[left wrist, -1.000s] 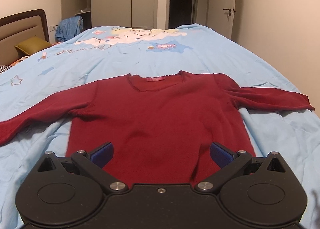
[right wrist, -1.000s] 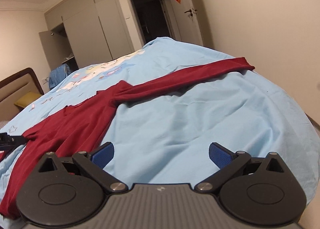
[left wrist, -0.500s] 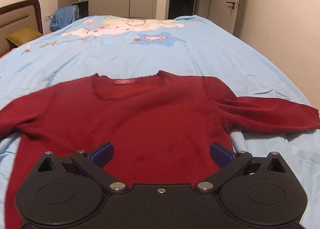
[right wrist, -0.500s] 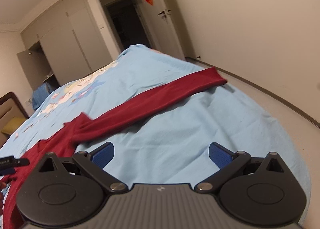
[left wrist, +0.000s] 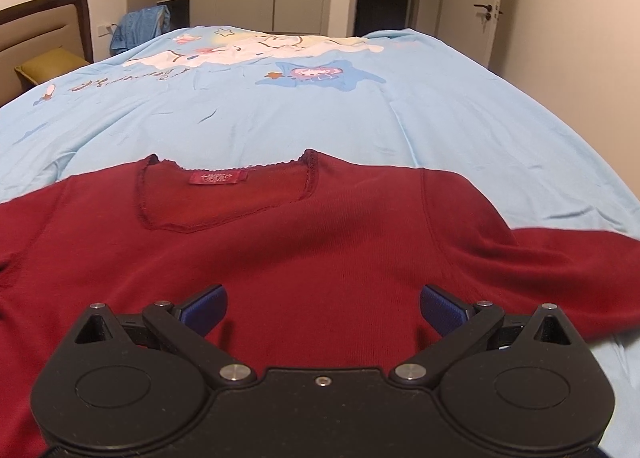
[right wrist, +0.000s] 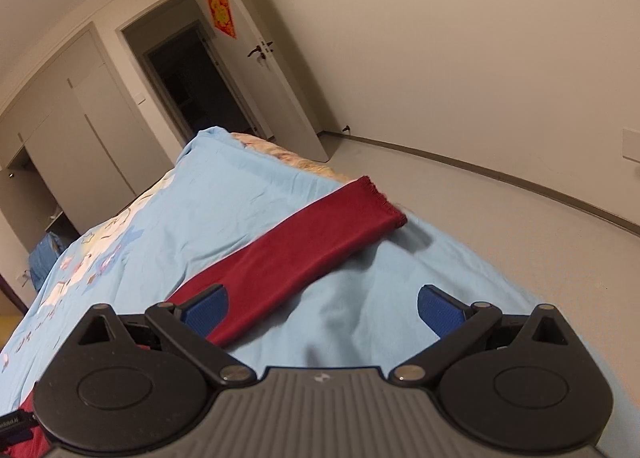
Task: Fold small clothes
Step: 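Move the right tool to a sweater sleeve cuff and close on it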
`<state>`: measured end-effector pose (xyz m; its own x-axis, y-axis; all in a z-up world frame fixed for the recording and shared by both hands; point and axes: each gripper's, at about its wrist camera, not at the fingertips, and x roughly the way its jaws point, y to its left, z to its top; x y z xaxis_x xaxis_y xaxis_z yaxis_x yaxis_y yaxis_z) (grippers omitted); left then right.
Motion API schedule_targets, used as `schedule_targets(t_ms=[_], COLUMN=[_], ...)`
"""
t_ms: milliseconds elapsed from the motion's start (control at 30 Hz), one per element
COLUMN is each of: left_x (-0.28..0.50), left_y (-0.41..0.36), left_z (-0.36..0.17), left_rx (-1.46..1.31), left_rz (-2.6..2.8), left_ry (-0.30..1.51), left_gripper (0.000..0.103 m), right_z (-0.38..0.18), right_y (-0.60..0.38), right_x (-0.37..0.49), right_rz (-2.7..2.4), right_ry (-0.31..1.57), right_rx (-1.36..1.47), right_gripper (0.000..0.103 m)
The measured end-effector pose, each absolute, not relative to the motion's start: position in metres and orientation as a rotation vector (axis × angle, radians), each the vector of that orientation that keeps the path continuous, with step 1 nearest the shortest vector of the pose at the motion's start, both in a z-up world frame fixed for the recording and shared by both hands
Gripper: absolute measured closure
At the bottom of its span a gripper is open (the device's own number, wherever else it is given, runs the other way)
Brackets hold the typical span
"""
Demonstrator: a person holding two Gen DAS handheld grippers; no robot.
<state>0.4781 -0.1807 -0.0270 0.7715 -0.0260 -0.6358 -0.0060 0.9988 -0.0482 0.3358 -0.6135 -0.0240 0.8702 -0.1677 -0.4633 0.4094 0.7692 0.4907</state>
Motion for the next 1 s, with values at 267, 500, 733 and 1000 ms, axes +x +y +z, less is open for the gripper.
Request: schedule_targets(t_ms=[267,500,733,1000], left_x=[0.486,0.487,0.488,0.476], left_y=[-0.189,-0.187,-0.181,-0.163], left_z=[-0.05,-0.048,-0.033,0.001], left_rx=[-0.008,-0.014,-0.039,-0.063], left_rz=[0.008,0.0,-0.014,-0.042], left_ry=[0.688,0.701,0.724,0.683], left_gripper=[0.001,0.001,0.001,0.001], right_z=[-0.046,-0.065,-0.059,-0.008], right_y=[-0.649,-0.665,-0.66,-0.625], right_x=[0.368,0.387,0.4,0.403], right_rz=[-0.383,-0.435,-0.455,-0.406], right_ry=[0.383,0.372,0.365,0.29], right_rx=[0.783,0.895,0.823,0.631], right_gripper=[0.01,0.04,0.078,0.095])
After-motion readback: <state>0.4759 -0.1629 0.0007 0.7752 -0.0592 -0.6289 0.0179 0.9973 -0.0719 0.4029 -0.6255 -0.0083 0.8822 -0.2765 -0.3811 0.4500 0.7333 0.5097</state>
